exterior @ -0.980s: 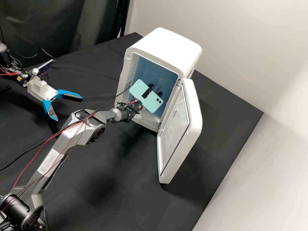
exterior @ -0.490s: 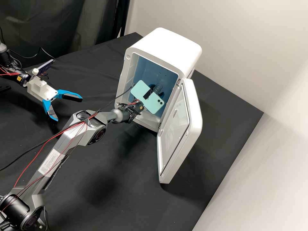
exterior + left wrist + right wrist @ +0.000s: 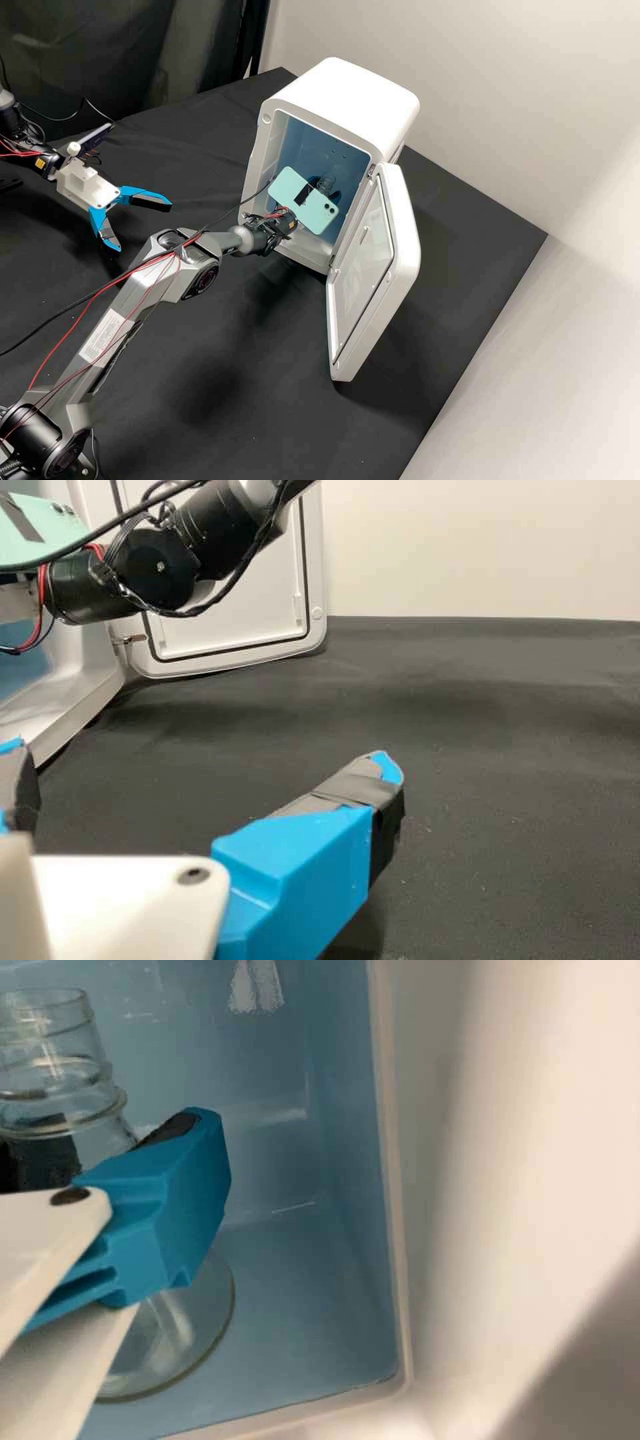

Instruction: Place the flask in the incubator

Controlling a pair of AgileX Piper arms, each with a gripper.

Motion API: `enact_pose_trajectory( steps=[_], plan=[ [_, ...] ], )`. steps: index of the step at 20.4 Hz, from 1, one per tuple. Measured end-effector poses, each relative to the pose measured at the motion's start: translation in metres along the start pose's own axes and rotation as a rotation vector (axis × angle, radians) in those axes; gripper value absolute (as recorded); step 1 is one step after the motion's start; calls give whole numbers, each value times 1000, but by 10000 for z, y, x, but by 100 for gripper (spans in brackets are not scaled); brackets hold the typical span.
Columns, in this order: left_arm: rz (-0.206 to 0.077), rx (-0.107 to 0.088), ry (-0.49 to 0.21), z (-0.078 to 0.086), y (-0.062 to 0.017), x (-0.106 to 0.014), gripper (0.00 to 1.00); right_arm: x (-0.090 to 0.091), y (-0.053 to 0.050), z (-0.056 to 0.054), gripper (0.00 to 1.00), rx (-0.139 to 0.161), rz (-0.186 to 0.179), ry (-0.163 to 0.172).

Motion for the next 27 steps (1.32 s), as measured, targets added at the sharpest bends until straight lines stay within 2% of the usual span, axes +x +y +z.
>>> enact_pose_trajectory(
  steps=[6, 13, 14, 15, 16, 17, 18, 23, 24, 27],
  plan=[
    [0, 0, 0, 0, 0, 0, 100, -5, -16, 10, 0, -27, 9, 1],
    [0, 0, 2, -4, 1, -1, 100, -6, -62, 41, 0, -33, 27, 7],
    [3, 13, 12, -49, 0, -16, 100, -6, -62, 41, 0, -33, 27, 7],
    [0, 39, 35, -144, -20, -45, 100, -6, -62, 41, 0, -33, 27, 7],
    [-4, 33, 77, -240, -42, -69, 100, -6, -62, 41, 0, -33, 27, 7],
    [-7, 13, 136, -339, -56, -98, 100, -6, -62, 41, 0, -33, 27, 7],
    [-10, 4, 164, -378, -58, -112, 100, -6, -62, 41, 0, -33, 27, 7],
    [-13, 9, 158, -377, -59, -115, 100, -5, -66, 47, 0, -40, 27, 6],
    [-13, 9, 158, -377, -59, -115, 100, -5, -63, 50, 100, -39, 30, 2],
    [-13, 9, 158, -377, -59, -115, 100, -5, -56, 58, 100, -44, 38, -7]
  ],
)
